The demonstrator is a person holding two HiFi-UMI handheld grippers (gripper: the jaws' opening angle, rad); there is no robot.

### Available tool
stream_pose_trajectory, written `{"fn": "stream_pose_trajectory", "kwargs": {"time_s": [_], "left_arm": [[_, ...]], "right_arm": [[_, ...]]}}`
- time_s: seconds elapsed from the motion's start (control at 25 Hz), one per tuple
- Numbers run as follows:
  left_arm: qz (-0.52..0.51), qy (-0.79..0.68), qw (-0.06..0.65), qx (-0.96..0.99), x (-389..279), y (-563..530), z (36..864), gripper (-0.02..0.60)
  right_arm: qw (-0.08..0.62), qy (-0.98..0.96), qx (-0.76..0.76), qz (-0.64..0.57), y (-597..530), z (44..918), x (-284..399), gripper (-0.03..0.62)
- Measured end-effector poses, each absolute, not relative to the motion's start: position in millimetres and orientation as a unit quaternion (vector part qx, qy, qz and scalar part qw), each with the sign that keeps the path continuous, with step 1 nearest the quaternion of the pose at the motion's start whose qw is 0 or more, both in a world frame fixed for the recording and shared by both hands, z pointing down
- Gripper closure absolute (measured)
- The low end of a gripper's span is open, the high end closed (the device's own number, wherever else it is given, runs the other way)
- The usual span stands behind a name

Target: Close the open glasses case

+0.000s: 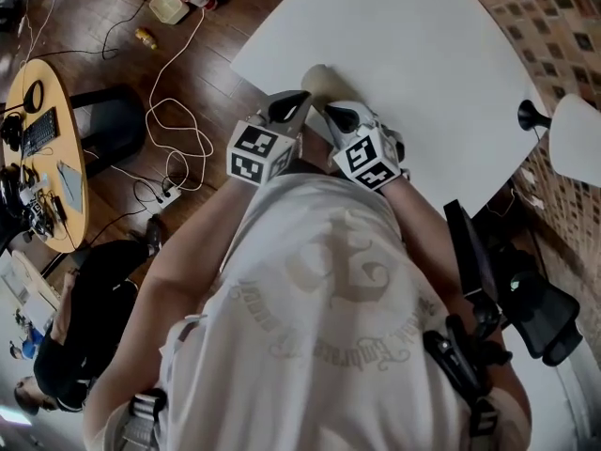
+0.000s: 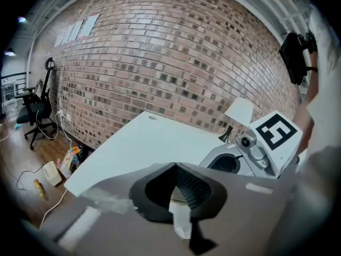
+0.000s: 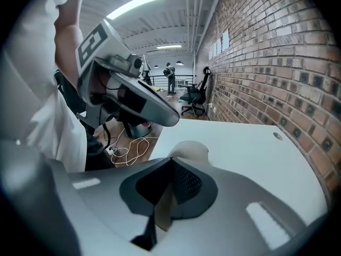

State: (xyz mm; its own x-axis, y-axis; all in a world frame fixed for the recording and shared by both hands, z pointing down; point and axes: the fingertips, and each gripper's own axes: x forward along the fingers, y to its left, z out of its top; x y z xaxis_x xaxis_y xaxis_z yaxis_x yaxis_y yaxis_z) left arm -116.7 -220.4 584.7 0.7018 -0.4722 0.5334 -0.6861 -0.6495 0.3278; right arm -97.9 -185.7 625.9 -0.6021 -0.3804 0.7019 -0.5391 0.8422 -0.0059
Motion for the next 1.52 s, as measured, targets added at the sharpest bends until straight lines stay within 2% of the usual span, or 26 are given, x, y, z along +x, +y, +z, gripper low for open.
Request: {"fn": "stream_pose_trajectory", "kwargs": {"time_s": [0.24,0.6,1.32,1.52], "left_arm": [[0.207,-0.333,0.26,0.883,-129,-223,584,0.577],[0.212,-0.329,0.249,0.886,-124,-223,578,0.577],[0.205,-0.316,0.24,0.894,-179,-220,571,0.577],[0.196,-0.296,0.228,0.907,-186,-225,565,0.577]], "right_arm": [[0.373,-0.894,0.242,0.057,-191,624,-108,0.586],[0.367,-0.892,0.259,0.042,-206,625,-103,0.586],[0.372,-0.869,0.321,0.055,-248,625,-110,0.586],[0.35,-0.863,0.357,0.069,-251,610,-112,0.585]]}}
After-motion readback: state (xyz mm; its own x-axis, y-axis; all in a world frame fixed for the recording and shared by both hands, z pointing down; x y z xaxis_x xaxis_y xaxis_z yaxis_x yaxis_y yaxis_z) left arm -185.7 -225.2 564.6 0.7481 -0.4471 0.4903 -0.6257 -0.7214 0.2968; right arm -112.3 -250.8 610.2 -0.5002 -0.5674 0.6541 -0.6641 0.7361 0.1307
